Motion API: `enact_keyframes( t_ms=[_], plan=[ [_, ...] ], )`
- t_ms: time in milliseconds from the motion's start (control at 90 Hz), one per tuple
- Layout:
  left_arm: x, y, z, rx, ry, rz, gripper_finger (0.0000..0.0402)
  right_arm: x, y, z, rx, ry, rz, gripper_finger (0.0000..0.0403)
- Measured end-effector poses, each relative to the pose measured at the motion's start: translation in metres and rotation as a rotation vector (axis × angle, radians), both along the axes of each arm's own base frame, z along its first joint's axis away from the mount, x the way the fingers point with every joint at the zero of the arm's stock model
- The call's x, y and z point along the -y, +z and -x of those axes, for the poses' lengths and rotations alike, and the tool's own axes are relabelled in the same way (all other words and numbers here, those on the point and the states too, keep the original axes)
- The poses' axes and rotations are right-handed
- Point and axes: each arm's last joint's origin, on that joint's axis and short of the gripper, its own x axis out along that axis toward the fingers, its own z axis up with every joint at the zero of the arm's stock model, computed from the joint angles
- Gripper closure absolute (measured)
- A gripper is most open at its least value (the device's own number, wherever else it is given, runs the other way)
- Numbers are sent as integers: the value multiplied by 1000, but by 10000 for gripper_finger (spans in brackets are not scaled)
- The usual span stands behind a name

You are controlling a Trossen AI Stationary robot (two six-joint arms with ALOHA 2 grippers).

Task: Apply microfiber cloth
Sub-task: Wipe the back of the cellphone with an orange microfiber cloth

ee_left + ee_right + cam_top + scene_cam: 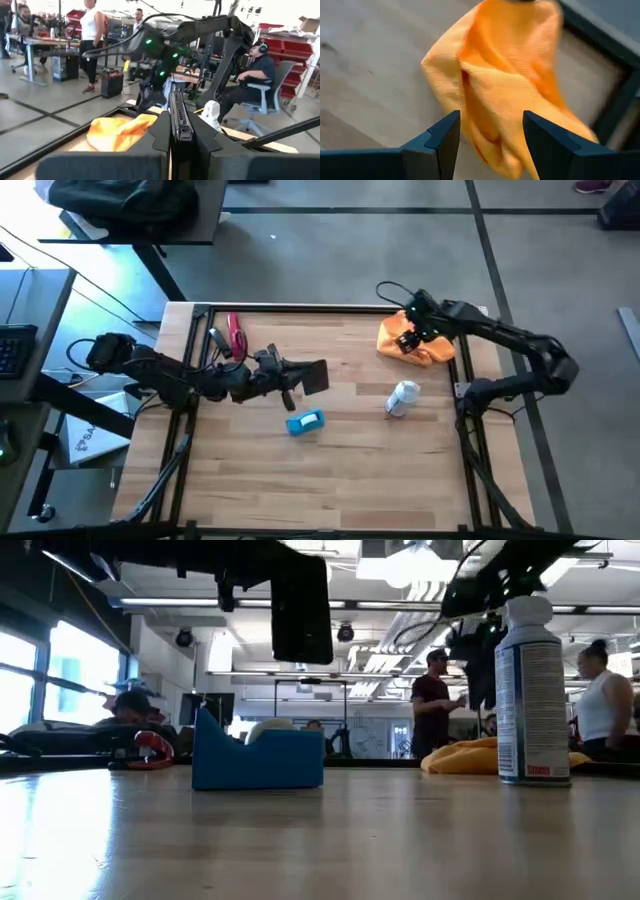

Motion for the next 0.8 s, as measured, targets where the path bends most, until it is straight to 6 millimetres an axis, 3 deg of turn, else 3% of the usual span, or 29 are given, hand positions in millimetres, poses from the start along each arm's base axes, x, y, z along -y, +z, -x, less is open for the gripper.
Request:
enact_keyframes(
  t_ms=[278,511,667,800],
  plan=[
    [-16,-14,12,119,-103,102,389,20,-56,-20,-110,64,-173,219],
    [-19,-15,13,142,-116,170,389,29,-88,-26,-228,66,-190,227],
    [-18,-16,13,133,-135,149,389,32,-93,-29,-256,114,-157,268],
    [-18,-16,13,132,-135,149,389,32,-91,-29,-271,156,-138,343]
  ],
)
